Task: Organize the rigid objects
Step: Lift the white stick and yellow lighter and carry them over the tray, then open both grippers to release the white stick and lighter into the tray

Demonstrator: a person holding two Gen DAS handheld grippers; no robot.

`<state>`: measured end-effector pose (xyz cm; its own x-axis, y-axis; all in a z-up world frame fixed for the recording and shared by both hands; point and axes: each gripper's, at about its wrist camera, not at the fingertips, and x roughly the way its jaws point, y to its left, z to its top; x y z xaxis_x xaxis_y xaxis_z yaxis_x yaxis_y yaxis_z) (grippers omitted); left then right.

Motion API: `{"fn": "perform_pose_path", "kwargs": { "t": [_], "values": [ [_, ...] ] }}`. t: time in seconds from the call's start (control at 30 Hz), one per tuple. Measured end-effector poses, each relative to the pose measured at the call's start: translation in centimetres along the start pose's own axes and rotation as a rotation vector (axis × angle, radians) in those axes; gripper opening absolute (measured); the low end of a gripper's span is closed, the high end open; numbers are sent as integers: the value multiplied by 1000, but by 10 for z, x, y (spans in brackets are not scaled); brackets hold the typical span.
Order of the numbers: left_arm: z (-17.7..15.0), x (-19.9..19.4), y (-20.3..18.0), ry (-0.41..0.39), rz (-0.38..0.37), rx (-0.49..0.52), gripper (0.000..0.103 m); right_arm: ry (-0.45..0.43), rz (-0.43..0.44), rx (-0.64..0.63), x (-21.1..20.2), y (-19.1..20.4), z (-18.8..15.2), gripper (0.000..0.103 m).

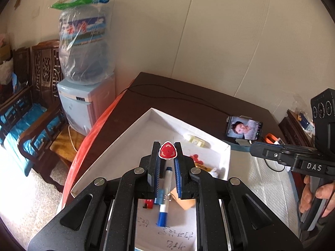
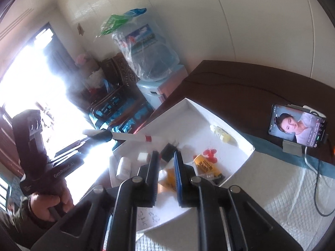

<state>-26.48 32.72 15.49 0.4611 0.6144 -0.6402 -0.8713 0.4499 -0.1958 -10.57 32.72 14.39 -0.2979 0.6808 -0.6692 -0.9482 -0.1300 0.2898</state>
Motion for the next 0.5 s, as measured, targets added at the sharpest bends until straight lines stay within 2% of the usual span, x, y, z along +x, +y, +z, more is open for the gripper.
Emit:
{"fn": "perform_pose_path", "kwargs": {
  "t": [0.17,0.2,0.27,0.3,0.33,0.37,0.4,0.5],
  "values": [
    [-2,33,6,95,5,-22,11,6,3,36,5,-7,-4,13],
    [-4,40,6,117,12,-30,15,9,6,51,5,-9,-8,13],
    [-6,55,5,161,40,-22,47,16,8,62,5,-11,-12,17],
    [-8,60,3,170,58,-19,91,22,-7,60,3,-11,-17,25],
    [-11,63,2,168,66,-16,103,24,-22,55,3,-10,-20,51],
    [-14,66,1,163,74,-4,103,23,-33,48,2,-10,-23,80],
    [-16,69,-1,169,93,9,103,20,-44,38,-1,-10,-28,88],
    [-20,72,-3,179,117,20,103,25,-79,24,-6,-9,-38,91]
  ]
}}
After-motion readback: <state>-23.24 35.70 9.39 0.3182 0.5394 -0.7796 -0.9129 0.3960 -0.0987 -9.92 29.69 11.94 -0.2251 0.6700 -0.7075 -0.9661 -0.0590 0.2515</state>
